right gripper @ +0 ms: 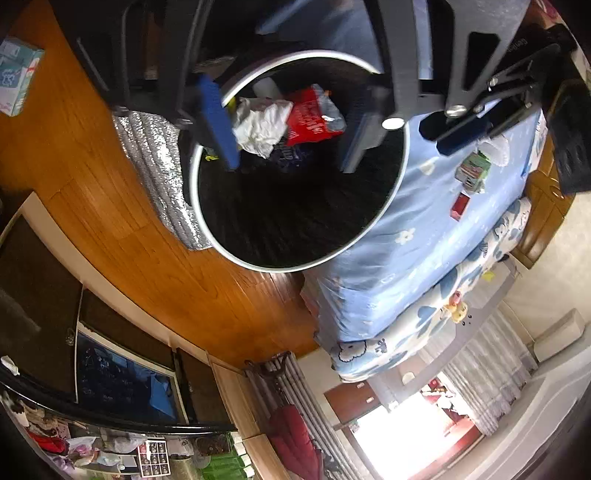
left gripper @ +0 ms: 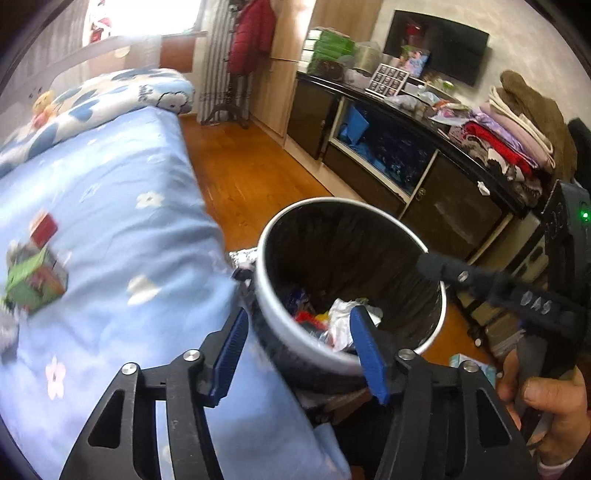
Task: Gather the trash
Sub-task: 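Move both open tools back over the trash on the bed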
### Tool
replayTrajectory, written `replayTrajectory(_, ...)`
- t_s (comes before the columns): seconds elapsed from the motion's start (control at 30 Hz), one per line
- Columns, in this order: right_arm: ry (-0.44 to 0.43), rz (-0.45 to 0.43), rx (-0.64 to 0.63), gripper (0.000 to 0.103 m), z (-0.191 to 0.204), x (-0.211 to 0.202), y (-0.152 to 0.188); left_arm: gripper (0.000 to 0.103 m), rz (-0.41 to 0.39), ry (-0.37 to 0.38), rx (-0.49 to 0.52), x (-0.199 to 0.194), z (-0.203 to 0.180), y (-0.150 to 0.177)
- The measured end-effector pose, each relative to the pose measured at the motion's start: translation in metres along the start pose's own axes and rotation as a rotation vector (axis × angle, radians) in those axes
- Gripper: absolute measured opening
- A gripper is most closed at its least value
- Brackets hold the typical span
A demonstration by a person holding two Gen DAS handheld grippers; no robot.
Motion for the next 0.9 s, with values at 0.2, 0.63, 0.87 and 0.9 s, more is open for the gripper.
replayTrajectory(0.2, -0.041, -0.059, -0.045, 0.087, 0.029, -0.010, 0.005, 0.059, -0.014, -0.053, -0.079, -0.038, 0.033, 0.022)
replayTrajectory(0.63, -0.230, 0.001, -0.226, 0.087, 0.135, 0.006, 0.053, 0.059, -0.081, -0.289, -0.207, -0.134, 0.105, 0.071)
replayTrajectory(0.87, -0.313, 0.090, -0.291, 0.087, 0.182, 0.031, 0.090, 0.059, -0.092, -0.398, -0.277, -0.179, 0.138, 0.096)
replayTrajectory(0.9, -0.319, 0.095, -0.299, 0.087, 0.187, 0.034, 0.093, 0.059, -0.091, -0.408, -0.286, -0.182, 0.143, 0.095)
Point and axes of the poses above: each gripper's, at about its wrist camera, not at the fingertips, and x roughly the way its jaws point, z to its left, y to its underside, the point moved 3 cm from there along x, roughly the way its jaws point, and after that the axes turned 12 degrees about -z, right-handed, at the moved point
